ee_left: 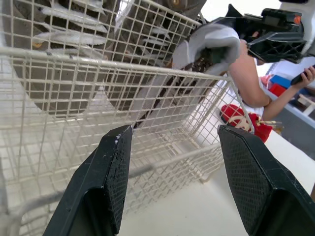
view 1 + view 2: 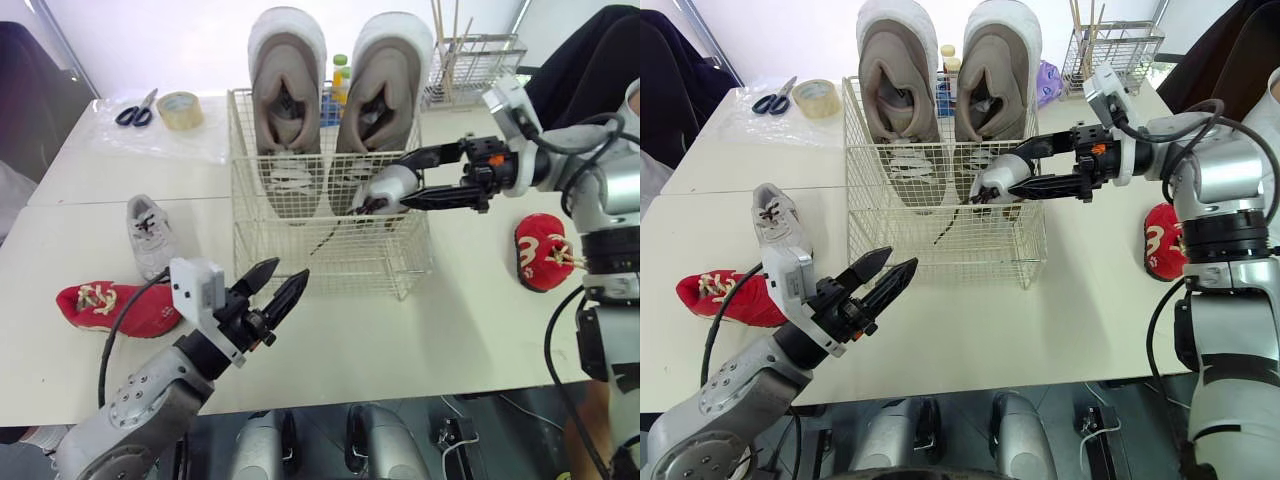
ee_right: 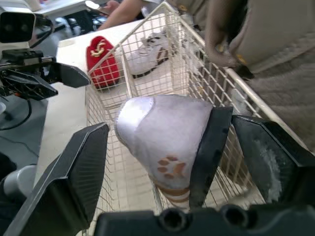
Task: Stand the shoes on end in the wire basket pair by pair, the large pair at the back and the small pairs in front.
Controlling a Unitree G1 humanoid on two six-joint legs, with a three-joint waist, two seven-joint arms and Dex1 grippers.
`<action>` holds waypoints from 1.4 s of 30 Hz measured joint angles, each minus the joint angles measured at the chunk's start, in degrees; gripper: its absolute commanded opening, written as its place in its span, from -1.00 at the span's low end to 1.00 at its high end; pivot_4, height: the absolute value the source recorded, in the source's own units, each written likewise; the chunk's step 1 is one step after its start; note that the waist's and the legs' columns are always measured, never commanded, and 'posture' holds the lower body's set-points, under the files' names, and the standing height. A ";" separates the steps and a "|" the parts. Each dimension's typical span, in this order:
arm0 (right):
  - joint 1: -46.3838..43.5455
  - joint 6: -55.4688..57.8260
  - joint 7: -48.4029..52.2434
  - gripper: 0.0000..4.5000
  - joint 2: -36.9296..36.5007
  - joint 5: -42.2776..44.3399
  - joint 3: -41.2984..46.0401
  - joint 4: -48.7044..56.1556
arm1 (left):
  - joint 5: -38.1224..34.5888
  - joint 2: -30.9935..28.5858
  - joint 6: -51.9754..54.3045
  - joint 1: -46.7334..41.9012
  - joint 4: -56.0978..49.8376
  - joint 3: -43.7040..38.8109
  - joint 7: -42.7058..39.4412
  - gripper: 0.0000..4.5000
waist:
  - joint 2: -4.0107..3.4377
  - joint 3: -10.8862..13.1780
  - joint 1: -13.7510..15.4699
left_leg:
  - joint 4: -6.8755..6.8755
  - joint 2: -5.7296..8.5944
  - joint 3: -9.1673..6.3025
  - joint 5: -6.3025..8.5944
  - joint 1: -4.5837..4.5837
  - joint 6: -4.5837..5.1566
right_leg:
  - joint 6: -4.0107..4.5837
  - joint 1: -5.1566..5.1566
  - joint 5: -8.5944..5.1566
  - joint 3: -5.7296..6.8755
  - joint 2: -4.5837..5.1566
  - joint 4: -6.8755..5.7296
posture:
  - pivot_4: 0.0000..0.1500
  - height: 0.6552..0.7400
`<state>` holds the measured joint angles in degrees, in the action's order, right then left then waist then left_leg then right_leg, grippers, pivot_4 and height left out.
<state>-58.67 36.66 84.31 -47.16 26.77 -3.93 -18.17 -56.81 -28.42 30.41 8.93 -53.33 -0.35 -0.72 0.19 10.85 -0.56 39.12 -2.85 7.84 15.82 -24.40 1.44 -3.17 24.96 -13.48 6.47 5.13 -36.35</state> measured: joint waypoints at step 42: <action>10.85 9.79 -5.90 1.00 -2.64 19.01 2.22 43.74 | 4.91 -38.67 26.33 -44.88 91.79 -8.20 -32.93 0.99 | 0.42 -0.07 0.86 | -0.08 0.04 0.37 -0.20 -0.13 -0.42 | -0.05 0.41 0.01 0.03 -0.06 -0.29 | 1.00 1.00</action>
<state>-47.81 46.45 78.42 -49.80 45.78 -1.71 25.57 -51.90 -67.09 56.75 -35.95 38.46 -8.55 -33.65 0.61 10.79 0.30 39.04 -2.81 8.21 15.62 -24.53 1.02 -3.22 25.37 -13.47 6.51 5.07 -36.63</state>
